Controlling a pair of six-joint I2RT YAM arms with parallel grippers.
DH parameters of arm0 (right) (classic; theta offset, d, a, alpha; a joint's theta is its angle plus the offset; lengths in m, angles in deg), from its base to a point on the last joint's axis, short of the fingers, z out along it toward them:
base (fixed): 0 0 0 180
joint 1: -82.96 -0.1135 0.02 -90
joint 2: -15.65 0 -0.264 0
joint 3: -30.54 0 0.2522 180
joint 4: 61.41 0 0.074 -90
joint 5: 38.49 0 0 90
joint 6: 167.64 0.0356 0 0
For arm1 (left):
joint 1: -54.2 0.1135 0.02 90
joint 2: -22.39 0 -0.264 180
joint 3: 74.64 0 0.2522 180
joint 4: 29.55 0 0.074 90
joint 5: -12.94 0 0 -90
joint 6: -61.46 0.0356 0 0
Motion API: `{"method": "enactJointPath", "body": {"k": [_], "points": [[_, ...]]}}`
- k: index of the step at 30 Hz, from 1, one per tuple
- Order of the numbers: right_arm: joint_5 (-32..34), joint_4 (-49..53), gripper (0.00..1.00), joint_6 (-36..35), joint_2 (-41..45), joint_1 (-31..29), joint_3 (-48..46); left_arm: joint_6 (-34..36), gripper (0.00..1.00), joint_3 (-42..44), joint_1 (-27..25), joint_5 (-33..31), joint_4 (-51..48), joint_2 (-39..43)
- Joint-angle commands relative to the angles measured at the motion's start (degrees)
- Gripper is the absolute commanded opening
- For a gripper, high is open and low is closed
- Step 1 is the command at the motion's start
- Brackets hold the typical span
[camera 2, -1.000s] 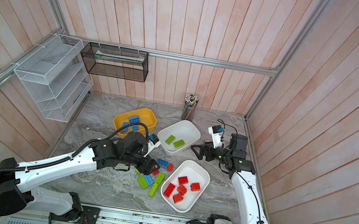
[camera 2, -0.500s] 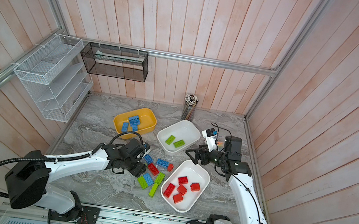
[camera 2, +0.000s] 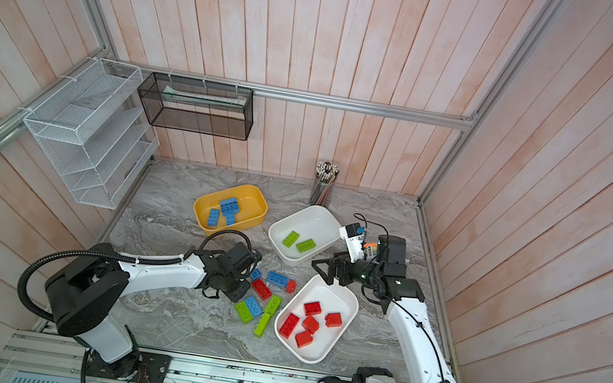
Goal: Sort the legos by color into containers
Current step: 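Return the left gripper to the pile and grasp a lime-green brick, then carry the lime-green brick into the farther white tub and release it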
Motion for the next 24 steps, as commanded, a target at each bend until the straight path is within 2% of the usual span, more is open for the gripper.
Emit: {"method": "enactJointPath", "body": {"k": [1,5,10,14,17,24], "points": [[-0.65,-0.48,0.98,0.42,0.52,-0.27,-0.38,0.61,0.24,-1.95,0.26,0.84,0.82,-0.42],[0.18,-0.08,0.98,-0.08,0.52,-0.27,0.38,-0.14,0.22,-5.49,0.17,1.98,-4.31,1.17],[1.15,-0.09,0.98,-0.46,-0.01,-0.18,1.29,-1.82,0.22,-14.46,0.09,6.29,-12.09,5.27],[2.16,-0.46,0.98,-0.52,-0.31,0.10,2.03,-1.97,0.23,-20.46,0.08,10.16,-10.08,5.43],[2.96,-1.05,0.98,0.06,-0.43,0.64,2.48,-1.87,0.24,-25.92,0.08,11.98,-7.42,1.21],[4.23,-1.81,0.98,0.68,0.17,1.99,2.87,-1.40,0.24,-39.59,0.41,10.33,-1.86,-14.41]]}}
